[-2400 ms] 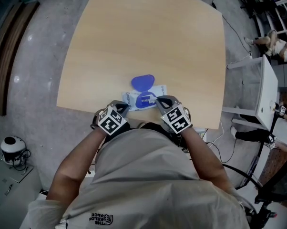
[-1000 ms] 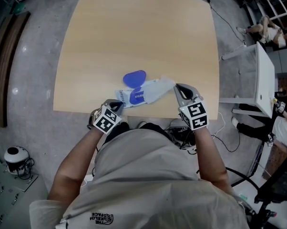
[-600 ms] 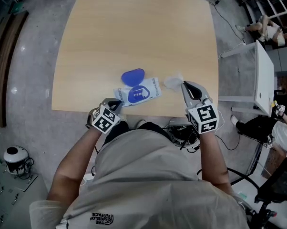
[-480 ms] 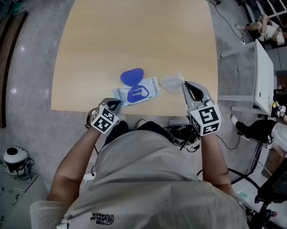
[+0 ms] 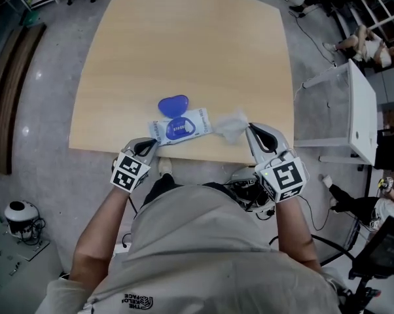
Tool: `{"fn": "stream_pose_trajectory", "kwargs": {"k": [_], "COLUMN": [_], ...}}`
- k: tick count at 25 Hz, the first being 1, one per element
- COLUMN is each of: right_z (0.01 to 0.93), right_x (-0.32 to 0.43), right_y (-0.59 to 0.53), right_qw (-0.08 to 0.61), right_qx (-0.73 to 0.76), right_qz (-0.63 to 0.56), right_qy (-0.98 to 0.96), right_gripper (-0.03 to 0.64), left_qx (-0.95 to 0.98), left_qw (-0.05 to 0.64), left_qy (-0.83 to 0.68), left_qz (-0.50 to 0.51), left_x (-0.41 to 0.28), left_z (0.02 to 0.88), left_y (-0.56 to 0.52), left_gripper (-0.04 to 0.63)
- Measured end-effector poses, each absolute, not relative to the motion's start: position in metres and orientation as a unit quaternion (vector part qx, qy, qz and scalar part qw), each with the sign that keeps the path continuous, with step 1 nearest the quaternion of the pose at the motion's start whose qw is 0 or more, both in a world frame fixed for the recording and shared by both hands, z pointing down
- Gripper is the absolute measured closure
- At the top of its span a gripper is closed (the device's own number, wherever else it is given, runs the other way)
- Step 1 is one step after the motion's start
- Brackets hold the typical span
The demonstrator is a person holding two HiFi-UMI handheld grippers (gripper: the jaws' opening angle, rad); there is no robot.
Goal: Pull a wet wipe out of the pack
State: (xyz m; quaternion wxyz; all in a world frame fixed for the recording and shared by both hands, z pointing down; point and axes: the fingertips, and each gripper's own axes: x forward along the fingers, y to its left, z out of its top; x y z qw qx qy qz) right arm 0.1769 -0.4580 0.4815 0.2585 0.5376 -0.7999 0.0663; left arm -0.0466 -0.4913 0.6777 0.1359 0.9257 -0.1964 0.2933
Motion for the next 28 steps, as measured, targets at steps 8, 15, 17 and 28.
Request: {"fn": "stream_pose_trajectory", "kwargs": {"k": [8,15,17,28], "right_z": [0.431,0.426,0.422,0.394], "right_x": [0.203,0.242,0.247,0.27], "right_y": [-0.37,-0.268,-0.242,-0.127], "right_qw": [0.208,0.193,0.187,0.123], "right_qx": [0.506,0.471,0.462,0.451], "right_qz": [0.034,0.025,0.024,0.033], "right_qy": [-0.837,-0.86,-0.867,-0.884], "right_gripper": [0.615,0.615,0.615,0.615], "left_qx": [0.928,0.919,0.912,0.921], "left_qw": [0.129,0.123,0.118,0.071], "left_qy": [-0.29,-0.346,-0.368,-0.353], "left_qz": [0.196,0.145,0.134,0.148], "left_x": [-0.023,0.001,0.0,0.043], "left_z": [0.547,0.488,0.471,0.402], "left_y": [-0.413,-0.301,-0.266,-0.137], "left_gripper": [0.589,0.589,0.589,0.589]}}
